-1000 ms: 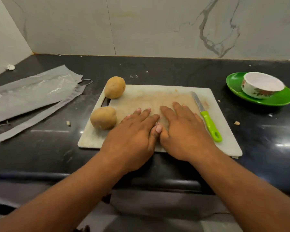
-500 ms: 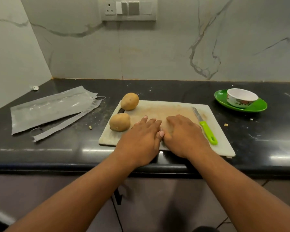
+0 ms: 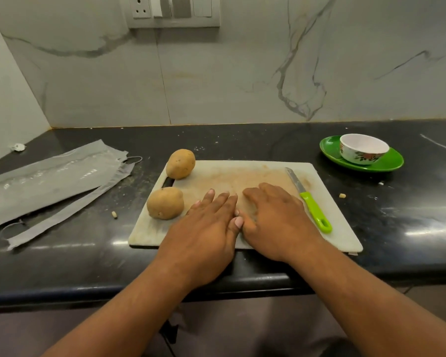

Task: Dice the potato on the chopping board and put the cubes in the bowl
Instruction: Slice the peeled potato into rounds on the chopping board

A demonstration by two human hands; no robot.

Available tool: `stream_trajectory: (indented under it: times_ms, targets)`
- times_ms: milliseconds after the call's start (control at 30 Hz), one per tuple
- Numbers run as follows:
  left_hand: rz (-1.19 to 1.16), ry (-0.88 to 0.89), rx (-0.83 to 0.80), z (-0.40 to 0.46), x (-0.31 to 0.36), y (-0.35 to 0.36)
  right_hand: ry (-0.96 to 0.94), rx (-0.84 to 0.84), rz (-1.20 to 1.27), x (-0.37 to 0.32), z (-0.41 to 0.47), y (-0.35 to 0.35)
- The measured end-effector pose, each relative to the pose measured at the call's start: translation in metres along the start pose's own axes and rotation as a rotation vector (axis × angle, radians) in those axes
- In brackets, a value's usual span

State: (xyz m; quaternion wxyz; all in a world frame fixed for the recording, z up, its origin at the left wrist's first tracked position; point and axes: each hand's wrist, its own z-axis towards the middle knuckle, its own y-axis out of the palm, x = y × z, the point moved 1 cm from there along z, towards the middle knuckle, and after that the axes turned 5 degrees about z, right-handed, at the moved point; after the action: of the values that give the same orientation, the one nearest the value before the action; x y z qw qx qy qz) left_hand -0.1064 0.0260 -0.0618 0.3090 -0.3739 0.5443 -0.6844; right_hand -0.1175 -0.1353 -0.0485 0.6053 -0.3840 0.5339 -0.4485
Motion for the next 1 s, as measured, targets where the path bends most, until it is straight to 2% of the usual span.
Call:
stream_trajectory:
  times_ms: [267, 367, 467, 500, 567, 700, 767, 900, 1000]
  targets:
    - [0.033, 0.029, -0.047, 0.013, -0.003, -0.014, -0.085, -0.095, 0.028, 0.011, 0.036, -0.006]
    - [0.028, 0.060, 0.104, 0.016, -0.010, -0.039, -0.099, -0.120, 0.043, 0.016, 0.046, -0.028]
    - [0.038, 0.048, 0.248, 0.018, -0.034, -0.062, 0.008, 0.008, -0.157, 0.032, 0.061, -0.059]
    - [0.060, 0.011, 0.247, 0.019, -0.045, -0.066, 0.060, 0.018, -0.249, 0.040, 0.065, -0.066]
    - [0.126, -0.102, 0.137, 0.018, -0.065, -0.073, 0.179, -0.038, -0.361, 0.053, 0.070, -0.073]
    - [0.116, -0.240, -0.082, 0.015, -0.084, -0.072, 0.291, -0.209, -0.302, 0.066, 0.075, -0.073]
    - [0.065, -0.231, -0.087, 0.017, -0.084, -0.067, 0.284, -0.245, -0.240, 0.066, 0.079, -0.069]
    - [-0.069, -0.138, 0.048, 0.034, -0.059, -0.061, 0.223, -0.270, -0.202, 0.068, 0.096, -0.059]
    - [-0.003, -0.019, 0.043, 0.073, -0.035, -0.057, 0.174, -0.221, -0.110, 0.069, 0.113, -0.060]
